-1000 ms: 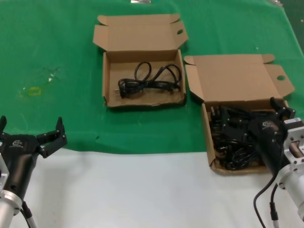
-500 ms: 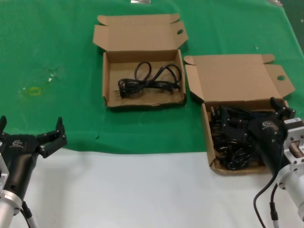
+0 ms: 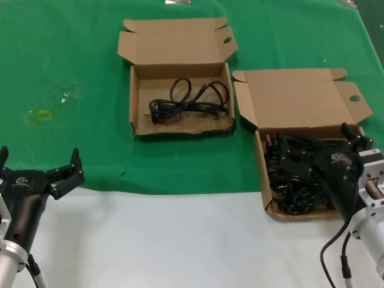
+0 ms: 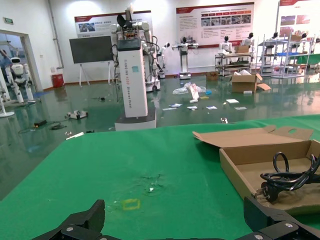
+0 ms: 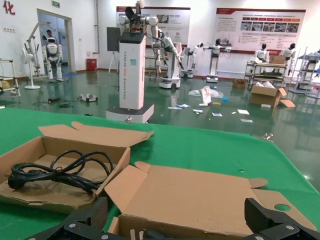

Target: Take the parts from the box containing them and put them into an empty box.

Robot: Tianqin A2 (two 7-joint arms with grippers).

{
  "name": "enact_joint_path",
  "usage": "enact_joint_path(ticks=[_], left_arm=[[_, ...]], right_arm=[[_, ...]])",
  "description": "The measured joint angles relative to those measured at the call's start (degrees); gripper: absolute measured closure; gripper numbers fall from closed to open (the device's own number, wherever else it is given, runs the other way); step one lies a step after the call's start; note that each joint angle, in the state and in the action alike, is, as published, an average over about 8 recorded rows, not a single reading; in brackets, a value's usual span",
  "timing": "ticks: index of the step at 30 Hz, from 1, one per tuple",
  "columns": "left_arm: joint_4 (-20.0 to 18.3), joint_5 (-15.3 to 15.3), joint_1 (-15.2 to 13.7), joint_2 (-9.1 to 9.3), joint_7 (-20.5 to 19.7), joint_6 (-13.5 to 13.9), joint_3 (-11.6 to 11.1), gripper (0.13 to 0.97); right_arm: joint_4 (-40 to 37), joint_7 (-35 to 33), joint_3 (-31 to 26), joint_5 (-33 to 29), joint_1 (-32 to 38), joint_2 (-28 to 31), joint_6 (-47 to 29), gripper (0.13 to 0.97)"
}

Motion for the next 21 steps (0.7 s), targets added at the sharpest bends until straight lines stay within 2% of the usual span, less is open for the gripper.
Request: enact_joint_path(ticks=[21], left_arm=[[0.00,0.00,0.00,0.00,0.00,0.00,0.00,0.132]], right_arm=[[0.00,0.00,0.00,0.00,0.00,0.00,0.00,0.129]])
